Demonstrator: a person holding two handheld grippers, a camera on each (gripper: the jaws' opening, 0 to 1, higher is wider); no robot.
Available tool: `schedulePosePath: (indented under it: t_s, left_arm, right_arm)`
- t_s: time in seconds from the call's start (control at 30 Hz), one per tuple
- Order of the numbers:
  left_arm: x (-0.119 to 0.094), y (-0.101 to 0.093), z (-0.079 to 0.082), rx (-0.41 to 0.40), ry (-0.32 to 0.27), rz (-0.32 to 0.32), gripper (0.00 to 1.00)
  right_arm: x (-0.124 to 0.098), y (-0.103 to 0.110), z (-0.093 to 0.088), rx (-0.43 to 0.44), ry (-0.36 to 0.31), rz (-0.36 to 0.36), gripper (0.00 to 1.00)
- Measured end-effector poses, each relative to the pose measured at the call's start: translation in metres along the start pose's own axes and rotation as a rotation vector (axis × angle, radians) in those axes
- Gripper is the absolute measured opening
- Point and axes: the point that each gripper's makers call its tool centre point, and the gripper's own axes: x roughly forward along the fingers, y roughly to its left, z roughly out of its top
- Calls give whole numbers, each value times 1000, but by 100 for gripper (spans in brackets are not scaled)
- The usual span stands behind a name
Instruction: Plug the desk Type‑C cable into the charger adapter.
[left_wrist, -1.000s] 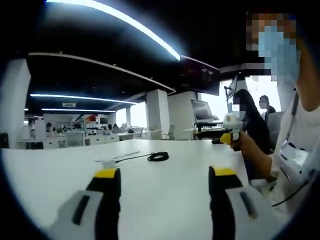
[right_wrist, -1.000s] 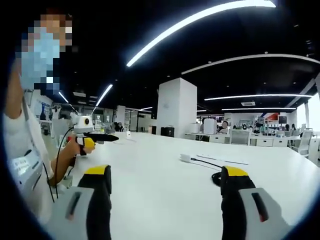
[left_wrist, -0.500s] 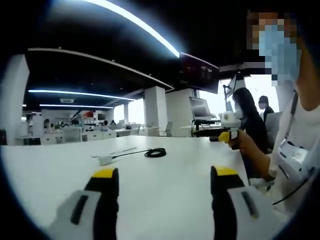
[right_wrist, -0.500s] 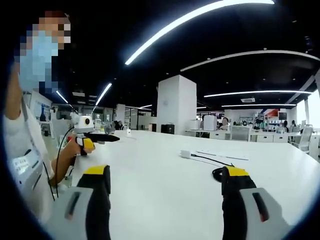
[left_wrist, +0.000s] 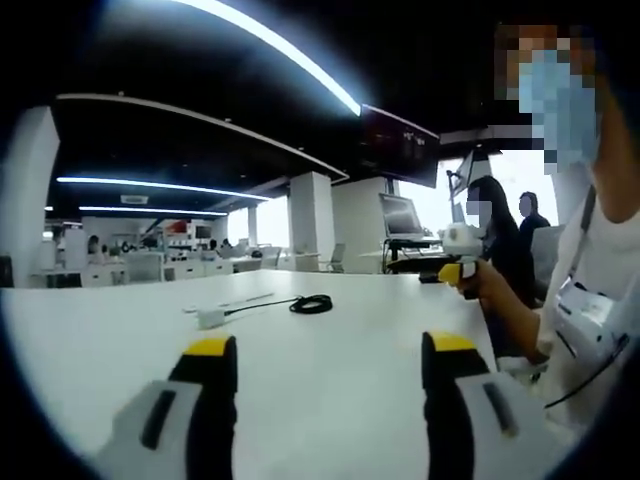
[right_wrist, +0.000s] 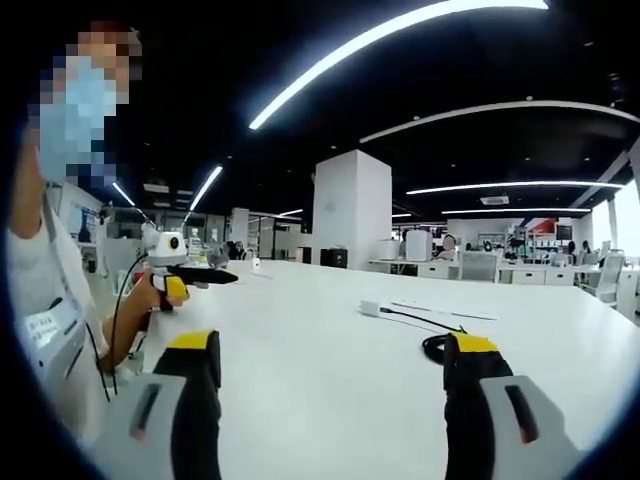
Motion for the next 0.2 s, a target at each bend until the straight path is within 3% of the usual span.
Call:
schedulePosePath:
  t_s: [0.2]
  left_arm:
    - [-1,1,0,5,0,5,77]
  right_arm:
    - [-1,0,0,-1,0,0,94]
